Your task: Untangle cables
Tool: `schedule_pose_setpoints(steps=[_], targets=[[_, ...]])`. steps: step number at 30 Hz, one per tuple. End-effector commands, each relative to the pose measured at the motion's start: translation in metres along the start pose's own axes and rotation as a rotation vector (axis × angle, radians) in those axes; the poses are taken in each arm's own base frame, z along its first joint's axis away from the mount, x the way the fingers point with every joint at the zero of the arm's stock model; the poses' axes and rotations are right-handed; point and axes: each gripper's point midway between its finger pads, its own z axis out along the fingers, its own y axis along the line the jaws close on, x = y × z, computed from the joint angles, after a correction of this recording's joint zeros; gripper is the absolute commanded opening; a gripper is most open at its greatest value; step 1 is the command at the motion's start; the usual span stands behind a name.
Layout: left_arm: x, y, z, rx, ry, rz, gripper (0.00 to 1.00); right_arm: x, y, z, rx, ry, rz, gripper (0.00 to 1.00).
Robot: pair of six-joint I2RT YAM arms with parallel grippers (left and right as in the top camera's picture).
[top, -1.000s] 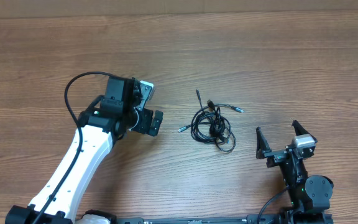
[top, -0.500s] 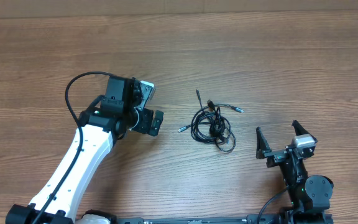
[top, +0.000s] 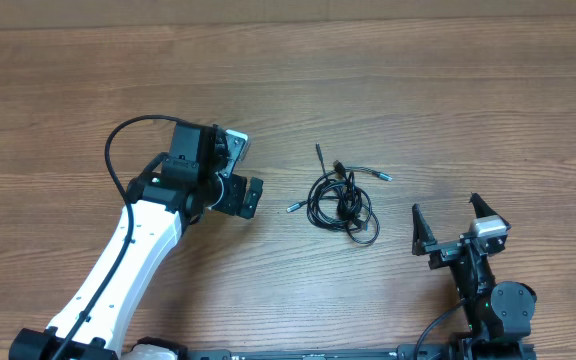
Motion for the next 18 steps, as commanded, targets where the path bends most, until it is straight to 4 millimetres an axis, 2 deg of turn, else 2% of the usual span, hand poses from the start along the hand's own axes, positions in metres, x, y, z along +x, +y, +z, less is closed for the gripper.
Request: schedule_pose_setpoints(steps=[1, 18], targets=[[-0.0095, -0.0039, -0.0032, 0.016, -0.022, -0.003, 1.00, -0.0007, 0.0009, -0.0002, -0.002, -0.009, 0.002, 1.00], [-0.0076, -0.0038, -0.0032, 0.016, -0.014, -0.001, 1.00, -0.0008, 0.0009, -0.0002, -0.002, -0.010, 0.002, 1.00]])
